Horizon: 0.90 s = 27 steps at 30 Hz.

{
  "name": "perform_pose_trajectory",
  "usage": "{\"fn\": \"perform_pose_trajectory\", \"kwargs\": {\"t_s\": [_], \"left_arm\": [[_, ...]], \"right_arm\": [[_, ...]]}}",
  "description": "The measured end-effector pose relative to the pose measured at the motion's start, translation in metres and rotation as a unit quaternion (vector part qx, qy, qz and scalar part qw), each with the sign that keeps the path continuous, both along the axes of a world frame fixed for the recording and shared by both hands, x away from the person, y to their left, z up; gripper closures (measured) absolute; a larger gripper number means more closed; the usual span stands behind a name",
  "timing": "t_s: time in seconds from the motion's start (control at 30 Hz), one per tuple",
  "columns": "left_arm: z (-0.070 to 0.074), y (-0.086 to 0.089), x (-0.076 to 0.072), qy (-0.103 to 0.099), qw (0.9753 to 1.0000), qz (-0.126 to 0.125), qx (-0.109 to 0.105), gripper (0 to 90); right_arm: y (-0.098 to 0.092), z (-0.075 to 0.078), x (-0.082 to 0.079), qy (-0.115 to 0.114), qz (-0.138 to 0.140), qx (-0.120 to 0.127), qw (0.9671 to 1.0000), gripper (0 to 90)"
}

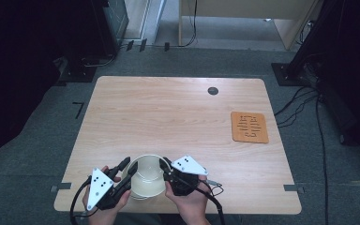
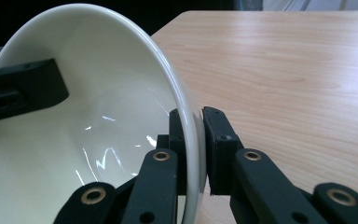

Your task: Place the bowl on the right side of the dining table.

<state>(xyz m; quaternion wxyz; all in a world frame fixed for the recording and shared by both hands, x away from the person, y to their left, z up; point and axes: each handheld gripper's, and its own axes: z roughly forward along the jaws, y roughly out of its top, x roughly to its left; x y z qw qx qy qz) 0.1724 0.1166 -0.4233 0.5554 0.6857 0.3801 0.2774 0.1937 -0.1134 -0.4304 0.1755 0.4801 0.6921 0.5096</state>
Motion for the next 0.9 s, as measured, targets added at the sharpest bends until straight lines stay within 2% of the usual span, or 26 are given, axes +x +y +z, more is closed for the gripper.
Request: {"fn": "perform_pose_trajectory", "kwargs": {"t_s": [0.07, 0.13, 0.23, 0.33, 0.53, 0.6, 0.63, 0.73, 0.9], "left_arm": [[0.000, 0.005, 0.005, 0.022, 0.9995, -0.004, -0.023, 34.5], [0.000, 0.009, 0.012, 0.050, 0.9975, -0.016, -0.047, 14.9], [0.001, 0.013, 0.014, 0.059, 0.9963, -0.017, -0.059, 0.0], [0.002, 0.014, 0.012, 0.049, 0.9973, -0.012, -0.054, 0.0], [0.003, 0.020, 0.012, 0.042, 0.9969, -0.016, -0.065, 0.0], [0.002, 0.024, 0.014, 0.045, 0.9968, -0.009, -0.065, 0.0], [0.001, 0.026, 0.015, 0.048, 0.9961, -0.014, -0.073, 0.0], [-0.001, 0.031, 0.018, 0.057, 0.9960, 0.012, -0.067, 0.0], [-0.002, 0.040, 0.021, 0.060, 0.9949, 0.021, -0.079, 0.0]], "right_arm": [[-0.003, 0.001, 0.000, -0.004, -0.005, 0.002, 1.0000, 83.4], [-0.005, 0.003, 0.001, -0.005, -0.010, 0.004, 0.9999, 83.4], [-0.008, 0.003, 0.001, -0.011, -0.018, 0.002, 0.9998, 83.3], [-0.010, 0.004, 0.002, -0.013, -0.022, 0.001, 0.9997, 83.3], [-0.015, 0.005, 0.003, -0.017, -0.031, 0.001, 0.9994, 83.2], [-0.017, 0.006, 0.003, -0.016, -0.033, 0.003, 0.9993, 83.2], [-0.018, 0.006, 0.004, -0.016, -0.034, 0.005, 0.9993, 83.2], [-0.020, 0.007, 0.004, -0.017, -0.037, 0.004, 0.9992, 83.2], [-0.023, 0.007, 0.005, -0.018, -0.040, 0.005, 0.9990, 83.2]]}}
